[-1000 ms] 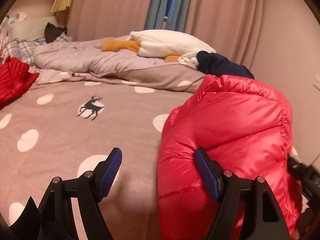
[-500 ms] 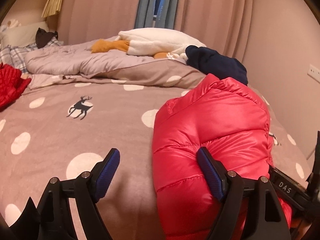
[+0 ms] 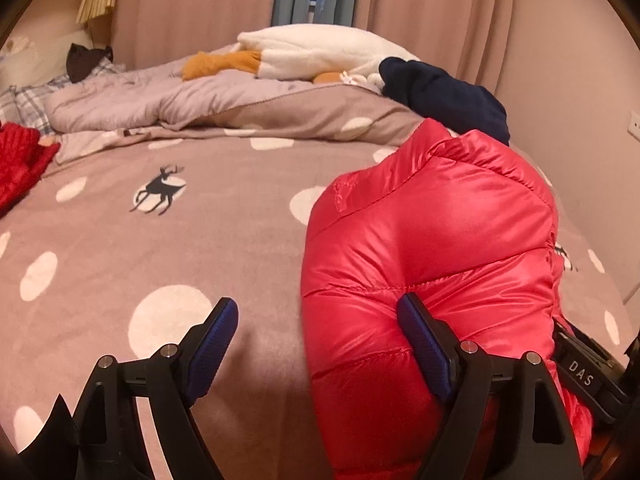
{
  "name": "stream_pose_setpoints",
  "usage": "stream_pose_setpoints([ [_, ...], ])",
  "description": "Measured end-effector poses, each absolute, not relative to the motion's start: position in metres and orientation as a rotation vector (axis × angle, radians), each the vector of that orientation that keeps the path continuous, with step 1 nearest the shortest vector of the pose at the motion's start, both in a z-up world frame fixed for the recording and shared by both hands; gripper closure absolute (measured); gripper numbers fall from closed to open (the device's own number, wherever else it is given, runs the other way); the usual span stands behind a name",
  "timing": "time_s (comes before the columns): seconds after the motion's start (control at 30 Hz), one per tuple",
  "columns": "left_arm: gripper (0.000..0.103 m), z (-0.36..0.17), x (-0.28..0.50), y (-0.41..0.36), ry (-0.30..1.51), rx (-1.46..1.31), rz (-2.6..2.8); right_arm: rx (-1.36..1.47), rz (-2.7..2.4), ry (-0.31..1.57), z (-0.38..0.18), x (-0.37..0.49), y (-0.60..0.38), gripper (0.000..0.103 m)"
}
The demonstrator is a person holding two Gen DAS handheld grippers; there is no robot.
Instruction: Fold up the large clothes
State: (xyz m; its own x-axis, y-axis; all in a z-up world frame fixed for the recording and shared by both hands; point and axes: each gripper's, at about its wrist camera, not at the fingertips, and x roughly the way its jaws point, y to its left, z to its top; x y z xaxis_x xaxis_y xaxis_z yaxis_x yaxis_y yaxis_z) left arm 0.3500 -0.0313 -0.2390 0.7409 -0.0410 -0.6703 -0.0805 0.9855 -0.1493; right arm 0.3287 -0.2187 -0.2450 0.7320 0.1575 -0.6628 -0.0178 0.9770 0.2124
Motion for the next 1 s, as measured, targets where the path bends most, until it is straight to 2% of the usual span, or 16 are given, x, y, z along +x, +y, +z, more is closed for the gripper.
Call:
stream_pose_setpoints([
  [0.87,0.019,-0.244,0.349,-0.044,0.704,-0.058,0.078,0.076,0.017,0.748,-0.245,0.329,-0.205,0.032],
  [0.97,0.012,-0.242,0.348,-0.042,0.697,-0.05,0.107,0.039,-0.018,0.729,-0.24,0.325,-0.198,0.028],
  [1.0,0.008,-0.241,0.348,-0.04,0.694,-0.045,0.117,0.041,-0.018,0.725,-0.239,0.324,-0.198,0.027],
])
